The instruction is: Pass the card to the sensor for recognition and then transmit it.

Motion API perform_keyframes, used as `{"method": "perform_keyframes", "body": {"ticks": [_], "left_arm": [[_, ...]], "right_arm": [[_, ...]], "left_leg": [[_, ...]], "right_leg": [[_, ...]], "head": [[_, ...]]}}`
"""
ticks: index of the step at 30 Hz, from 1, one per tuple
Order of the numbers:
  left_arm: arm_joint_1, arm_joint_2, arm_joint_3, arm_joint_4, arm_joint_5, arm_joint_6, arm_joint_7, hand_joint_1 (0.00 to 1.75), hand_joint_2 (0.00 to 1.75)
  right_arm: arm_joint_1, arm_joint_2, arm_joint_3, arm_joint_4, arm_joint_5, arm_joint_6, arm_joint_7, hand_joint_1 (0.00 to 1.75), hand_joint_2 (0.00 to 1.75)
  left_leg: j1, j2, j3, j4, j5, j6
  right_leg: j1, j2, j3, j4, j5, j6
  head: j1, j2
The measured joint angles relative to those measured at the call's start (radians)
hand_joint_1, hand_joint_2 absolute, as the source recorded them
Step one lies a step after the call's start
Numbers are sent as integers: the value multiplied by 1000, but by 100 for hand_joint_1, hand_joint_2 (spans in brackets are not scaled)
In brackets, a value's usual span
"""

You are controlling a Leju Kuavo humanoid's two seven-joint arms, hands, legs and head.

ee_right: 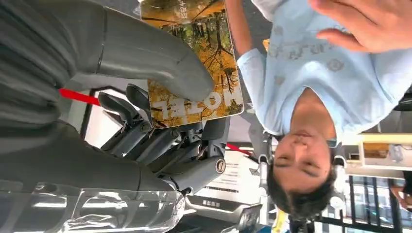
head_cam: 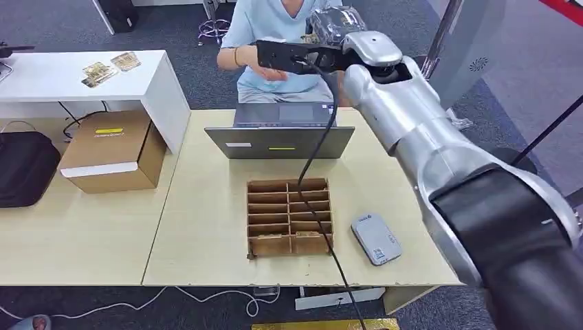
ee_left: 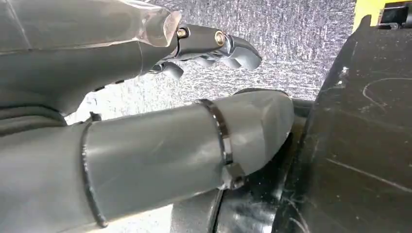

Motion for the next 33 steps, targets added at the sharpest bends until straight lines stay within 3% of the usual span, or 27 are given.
{"method": "perform_keyframes", "body": {"ticks": [16,22,23,24,33], "left_arm": [[-6,-2,35,0,-5,0,29,0,0],[-11,-3,37,0,-69,14,42,0,0],[-12,-4,37,0,-68,13,42,0,0],[-12,-4,37,0,-65,12,44,0,0],[-14,-2,54,0,-25,10,45,0,0]], "right_arm": [[0,-16,-77,18,-16,-10,-44,175,175],[3,-14,-95,19,-14,-26,-44,173,175],[4,-14,-98,19,-15,-28,-44,38,175],[4,-14,-103,19,-15,-30,-44,0,175],[6,-14,-134,19,-16,-43,-46,0,175]], "left_leg": [[0,0,0,0,0,0],[0,0,0,0,0,0],[0,0,0,0,0,0],[0,0,0,0,0,0],[0,1,0,0,0,0]], "right_leg": [[0,1,0,0,0,0],[0,1,0,0,0,0],[0,1,0,0,0,0],[0,1,0,0,0,0],[0,1,0,0,0,0]], "head": [[0,0],[0,0],[0,0],[0,0],[0,0]]}}
